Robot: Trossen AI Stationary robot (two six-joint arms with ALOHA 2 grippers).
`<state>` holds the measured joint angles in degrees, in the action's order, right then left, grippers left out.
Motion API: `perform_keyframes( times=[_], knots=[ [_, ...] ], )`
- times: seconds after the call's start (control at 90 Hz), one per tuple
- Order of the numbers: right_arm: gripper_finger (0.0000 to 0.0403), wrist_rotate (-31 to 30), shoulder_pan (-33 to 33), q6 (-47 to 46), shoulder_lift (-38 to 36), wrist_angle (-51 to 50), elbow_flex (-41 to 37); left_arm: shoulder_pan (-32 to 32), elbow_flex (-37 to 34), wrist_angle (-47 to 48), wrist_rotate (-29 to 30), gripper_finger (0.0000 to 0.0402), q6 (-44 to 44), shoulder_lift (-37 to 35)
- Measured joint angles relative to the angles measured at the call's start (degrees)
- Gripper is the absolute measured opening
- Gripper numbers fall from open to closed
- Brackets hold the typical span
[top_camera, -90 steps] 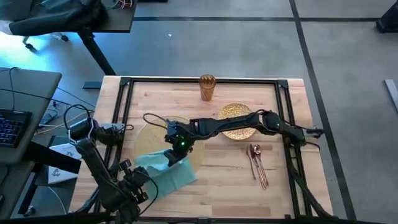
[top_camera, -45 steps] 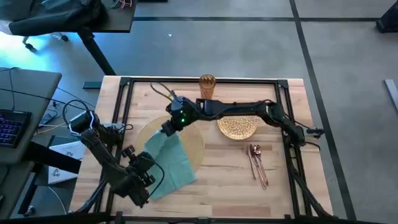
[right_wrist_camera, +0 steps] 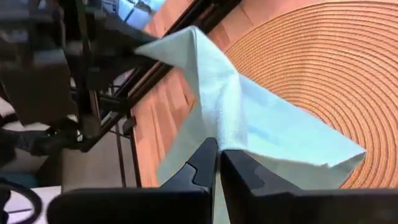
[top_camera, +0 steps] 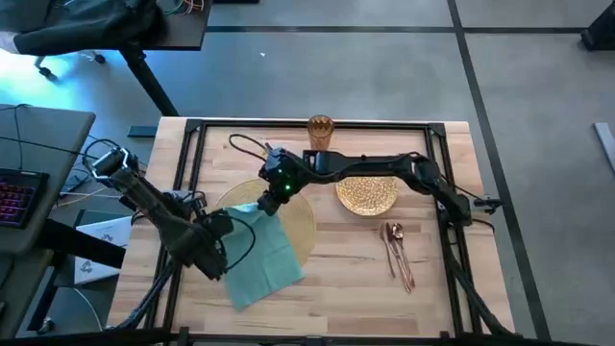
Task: Set table place
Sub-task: Fold the blue table napkin
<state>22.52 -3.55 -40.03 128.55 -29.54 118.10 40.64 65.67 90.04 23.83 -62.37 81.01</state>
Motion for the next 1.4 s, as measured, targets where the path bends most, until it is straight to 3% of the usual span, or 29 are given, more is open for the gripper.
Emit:
perform_keyframes(
  times=[0.378,0.633,1.033,1.156,1.4],
  knots=[
    [0.0,-3.13,-2.95,-1.08,0.0,1.07,0.0,-6.85,-2.71,-0.02,6.38,0.0,7.97,-6.31],
    [0.0,-5.05,-1.96,3.37,0.0,-3.5,0.0,-7.65,-9.67,0.0,-0.3,0.0,-3.95,-6.24],
    [0.0,-9.31,3.12,10.54,0.0,-9.18,-0.71,-0.31,-9.68,-5.65,-1.07,0.0,-14.65,-6.18],
    [0.0,-9.0,3.64,10.53,0.02,-11.08,-0.92,1.65,-9.68,-10.07,-2.37,0.0,-17.32,-5.94],
    [0.0,-5.95,6.58,10.58,0.02,-18.29,-0.9,5.47,-9.62,-30.0,-3.3,0.0,-18.28,-1.89]
  ],
)
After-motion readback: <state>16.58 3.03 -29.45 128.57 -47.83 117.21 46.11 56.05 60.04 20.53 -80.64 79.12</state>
